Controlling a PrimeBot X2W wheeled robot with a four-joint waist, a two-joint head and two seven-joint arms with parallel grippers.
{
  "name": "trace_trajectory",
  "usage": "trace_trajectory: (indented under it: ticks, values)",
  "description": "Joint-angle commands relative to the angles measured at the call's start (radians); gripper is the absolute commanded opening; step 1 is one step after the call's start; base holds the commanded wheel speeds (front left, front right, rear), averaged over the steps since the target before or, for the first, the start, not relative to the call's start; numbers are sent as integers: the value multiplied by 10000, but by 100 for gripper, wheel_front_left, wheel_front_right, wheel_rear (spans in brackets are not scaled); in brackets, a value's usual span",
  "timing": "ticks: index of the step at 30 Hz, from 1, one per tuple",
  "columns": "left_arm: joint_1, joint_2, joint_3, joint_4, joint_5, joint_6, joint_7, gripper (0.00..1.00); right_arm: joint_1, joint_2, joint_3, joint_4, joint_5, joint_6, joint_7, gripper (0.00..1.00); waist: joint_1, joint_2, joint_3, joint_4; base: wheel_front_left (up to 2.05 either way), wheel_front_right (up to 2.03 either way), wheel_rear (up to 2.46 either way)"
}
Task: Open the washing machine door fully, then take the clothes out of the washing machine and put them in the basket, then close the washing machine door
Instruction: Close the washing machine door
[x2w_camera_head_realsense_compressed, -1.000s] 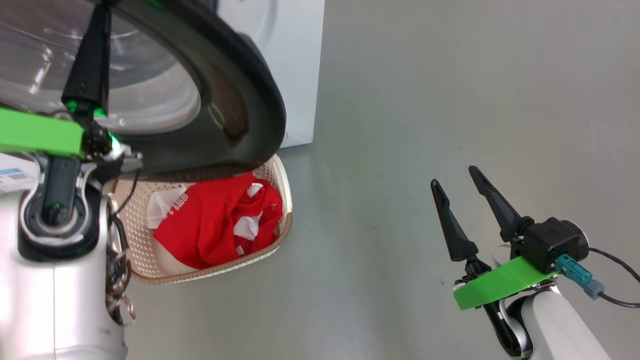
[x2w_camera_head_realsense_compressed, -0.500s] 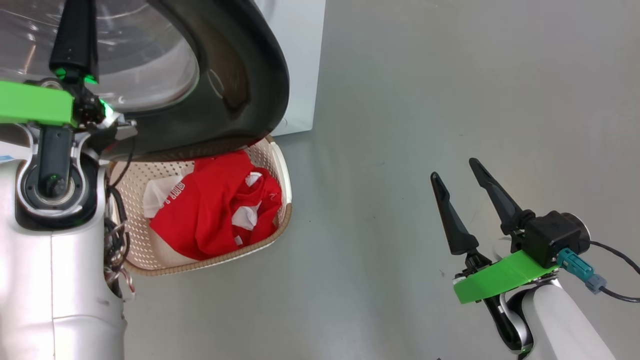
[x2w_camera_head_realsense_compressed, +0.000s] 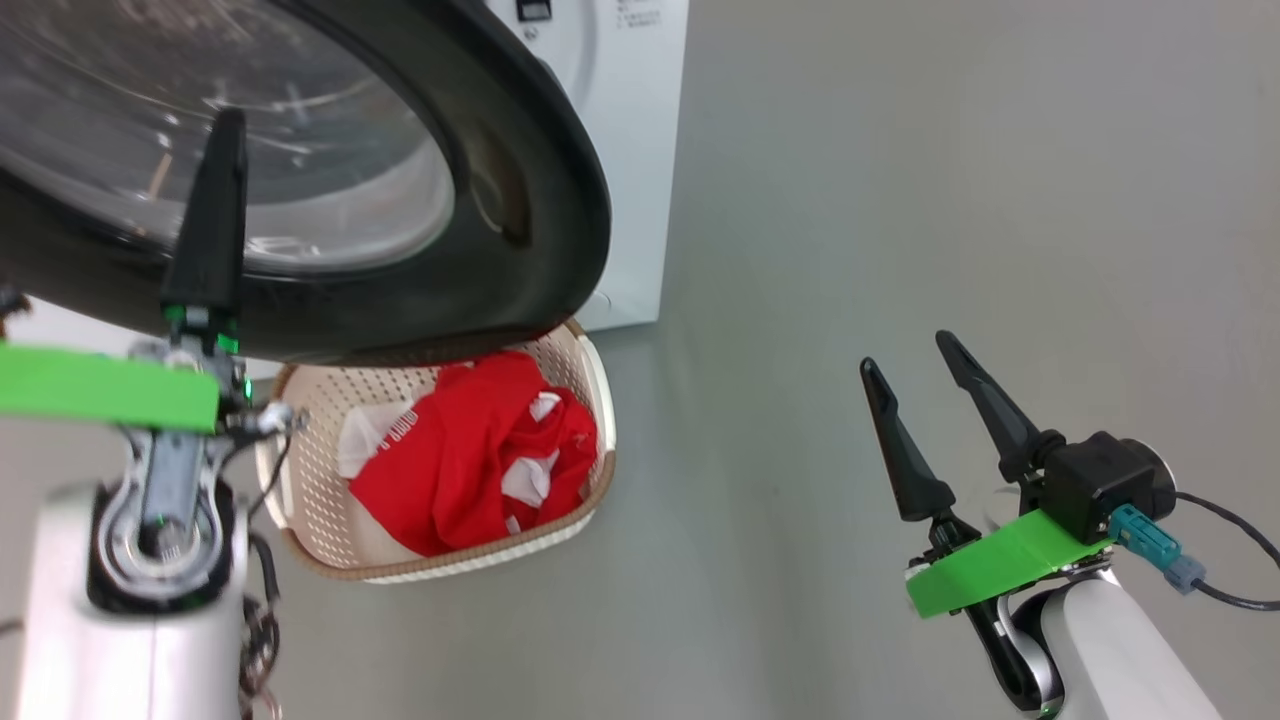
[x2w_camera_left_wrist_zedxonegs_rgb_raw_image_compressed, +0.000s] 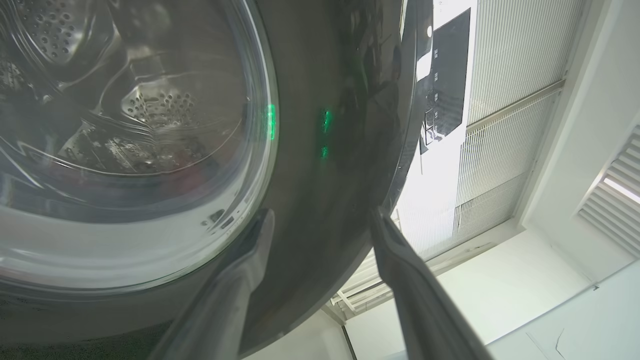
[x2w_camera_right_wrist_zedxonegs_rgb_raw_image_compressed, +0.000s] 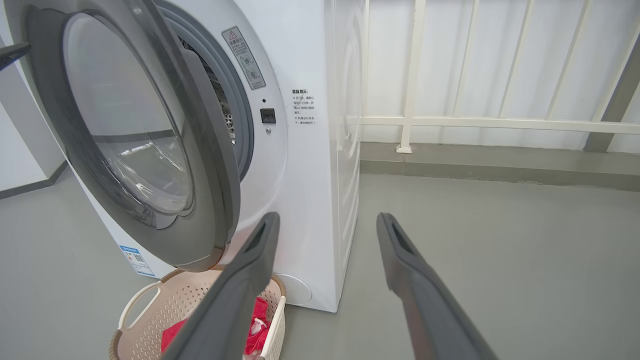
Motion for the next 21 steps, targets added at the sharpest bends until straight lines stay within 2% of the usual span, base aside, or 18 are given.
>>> trace_trajectory:
  ticks: [1,5,14,21]
  values:
    - [372,364,218,-381,251,-170,-202,100,184,11,256,-185,121,63,-65,100,0,0,-379,214,0,0,0]
    - [1220,557,107,-666,1211,-347,-925,100,326,40,229,-134,161,63,-65,100,0,0,-761,303,0,0,0]
    - [3002,1374,-627,-543,4799,-492,-3239,100,686,100,-137,-121,257,63,-65,100,0,0,-1496,401,0,0,0]
    - [4181,1420,-873,-255,6545,-531,-3762,100,977,134,-247,-108,320,63,-65,100,0,0,-2030,400,0,0,0]
